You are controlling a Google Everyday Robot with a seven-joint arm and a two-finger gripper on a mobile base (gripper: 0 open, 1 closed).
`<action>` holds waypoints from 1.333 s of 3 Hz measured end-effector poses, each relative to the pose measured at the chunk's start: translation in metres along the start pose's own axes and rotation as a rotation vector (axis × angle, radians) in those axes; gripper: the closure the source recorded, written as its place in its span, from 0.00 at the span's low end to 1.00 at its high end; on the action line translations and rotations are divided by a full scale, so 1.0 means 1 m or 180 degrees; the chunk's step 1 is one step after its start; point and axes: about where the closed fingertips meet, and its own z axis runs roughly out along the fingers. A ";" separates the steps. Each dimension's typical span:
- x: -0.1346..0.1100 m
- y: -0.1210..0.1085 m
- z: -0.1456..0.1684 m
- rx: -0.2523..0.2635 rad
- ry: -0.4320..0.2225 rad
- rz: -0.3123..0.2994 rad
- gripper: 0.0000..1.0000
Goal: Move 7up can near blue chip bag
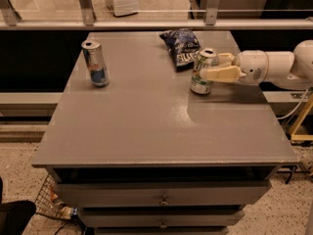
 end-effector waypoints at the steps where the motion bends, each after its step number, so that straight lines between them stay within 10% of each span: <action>1: -0.029 -0.012 -0.013 0.0191 0.0157 -0.0047 1.00; 4: -0.104 -0.044 -0.059 0.0795 0.0393 -0.0302 1.00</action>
Offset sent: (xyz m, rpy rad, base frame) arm 0.0437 -0.0667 0.1266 -0.2442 -0.0834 -0.2430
